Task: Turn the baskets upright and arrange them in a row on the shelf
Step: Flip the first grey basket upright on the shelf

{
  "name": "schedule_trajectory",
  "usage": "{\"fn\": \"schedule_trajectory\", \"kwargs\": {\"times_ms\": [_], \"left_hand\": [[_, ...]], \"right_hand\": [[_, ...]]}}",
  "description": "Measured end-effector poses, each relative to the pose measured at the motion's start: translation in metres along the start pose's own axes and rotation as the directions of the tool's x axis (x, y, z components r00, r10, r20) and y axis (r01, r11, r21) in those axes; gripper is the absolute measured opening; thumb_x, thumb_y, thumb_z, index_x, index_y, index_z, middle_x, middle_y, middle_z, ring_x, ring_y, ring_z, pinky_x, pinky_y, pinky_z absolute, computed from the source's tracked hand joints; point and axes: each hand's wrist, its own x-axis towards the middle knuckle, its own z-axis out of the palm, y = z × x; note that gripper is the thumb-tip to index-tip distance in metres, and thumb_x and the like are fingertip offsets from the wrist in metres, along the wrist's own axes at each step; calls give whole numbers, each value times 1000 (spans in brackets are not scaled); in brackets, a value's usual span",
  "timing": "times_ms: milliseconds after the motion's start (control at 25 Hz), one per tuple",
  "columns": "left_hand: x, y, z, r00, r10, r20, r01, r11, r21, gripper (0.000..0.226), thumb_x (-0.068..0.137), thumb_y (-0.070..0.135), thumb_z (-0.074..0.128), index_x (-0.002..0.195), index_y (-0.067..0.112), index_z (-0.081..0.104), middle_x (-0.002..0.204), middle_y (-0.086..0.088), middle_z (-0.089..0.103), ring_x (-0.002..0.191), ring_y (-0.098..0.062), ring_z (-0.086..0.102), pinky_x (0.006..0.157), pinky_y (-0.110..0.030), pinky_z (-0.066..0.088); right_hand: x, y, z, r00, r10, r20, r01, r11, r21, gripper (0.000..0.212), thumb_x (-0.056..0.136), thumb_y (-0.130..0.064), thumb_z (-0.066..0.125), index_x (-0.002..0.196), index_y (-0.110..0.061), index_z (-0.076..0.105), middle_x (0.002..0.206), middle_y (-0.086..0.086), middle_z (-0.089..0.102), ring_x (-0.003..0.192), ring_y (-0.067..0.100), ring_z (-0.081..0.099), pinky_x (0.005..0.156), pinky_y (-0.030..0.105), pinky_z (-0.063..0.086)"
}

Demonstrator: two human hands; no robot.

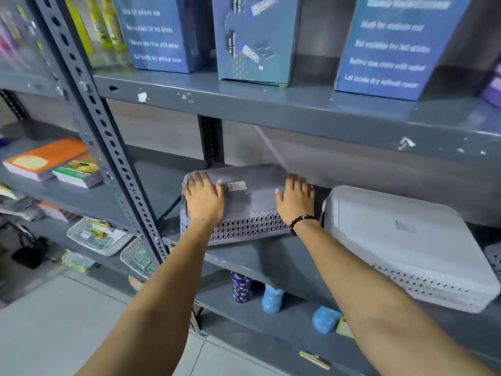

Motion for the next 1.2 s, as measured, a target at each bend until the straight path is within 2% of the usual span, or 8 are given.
{"fn": "schedule_trajectory", "kwargs": {"times_ms": [200, 360, 640, 840, 960, 1000, 1080, 1200], "left_hand": [[40, -17, 5, 943, -323, 77, 329, 941, -85, 60, 101, 36, 26, 147, -3, 20, 156, -22, 18, 145, -39, 15, 119, -51, 11], [54, -24, 5, 817, -553, 164, 576, 796, -187, 56, 98, 40, 30, 135, -1, 37, 142, -22, 43, 131, -39, 43, 106, -47, 36], [58, -20, 2, 794, -555, 250, 606, 755, -250, 56, 99, 43, 27, 133, 1, 42, 138, -21, 50, 124, -37, 51, 99, -44, 42], [73, -14, -25, 904, -410, 123, 407, 734, -544, 57, 100, 42, 24, 132, -1, 41, 136, -23, 51, 121, -40, 52, 98, -46, 41], [82, -17, -42, 930, -341, 135, 303, 507, -807, 44, 101, 39, 27, 129, 10, 47, 121, -18, 57, 110, -33, 55, 95, -39, 41], [83, -22, -43, 924, -333, 190, 310, 359, -880, 37, 100, 37, 29, 114, 13, 53, 106, -14, 56, 96, -27, 55, 88, -37, 41], [76, -38, -40, 902, -276, 333, 369, 92, -925, 39, 99, 39, 30, 76, 17, 51, 89, -7, 53, 74, -20, 50, 76, -33, 37], [64, -66, -28, 872, -211, 443, 445, -37, -895, 49, 98, 51, 27, 67, 21, 51, 93, -3, 64, 88, -18, 58, 84, -33, 42]], "right_hand": [[48, -4, 12, 950, 235, 204, -272, 946, 174, 62, 95, -36, 41, 144, 0, 25, 148, 21, 33, 135, 37, 35, 106, 51, 35], [65, -8, 19, 878, 329, 347, -420, 878, 228, 66, 92, -31, 46, 145, -1, 21, 150, 20, 30, 135, 37, 36, 109, 49, 35], [72, -13, 7, 775, 477, 414, -620, 701, 352, 67, 72, -20, 58, 135, -5, 40, 139, 17, 47, 123, 34, 50, 101, 42, 47], [70, -21, -29, 747, 627, 223, -603, 496, 625, 55, 91, -34, 46, 134, -1, 43, 139, 20, 42, 126, 36, 44, 99, 35, 39], [49, -23, -48, 647, 748, 145, -394, 166, 904, 45, 96, -36, 36, 108, 0, 60, 108, 19, 61, 98, 34, 56, 77, 29, 39], [37, -24, -50, 596, 786, 164, -279, 12, 960, 39, 95, -35, 39, 89, -4, 61, 87, 14, 60, 80, 30, 55, 68, 28, 37], [12, -22, -45, 514, 826, 233, -120, -199, 973, 33, 89, -40, 47, 72, -14, 58, 74, 5, 57, 68, 21, 52, 60, 30, 41], [-30, -15, -26, 505, 818, 277, -115, -254, 960, 39, 84, -53, 47, 71, -18, 58, 80, 3, 61, 73, 16, 57, 67, 28, 46]]}}
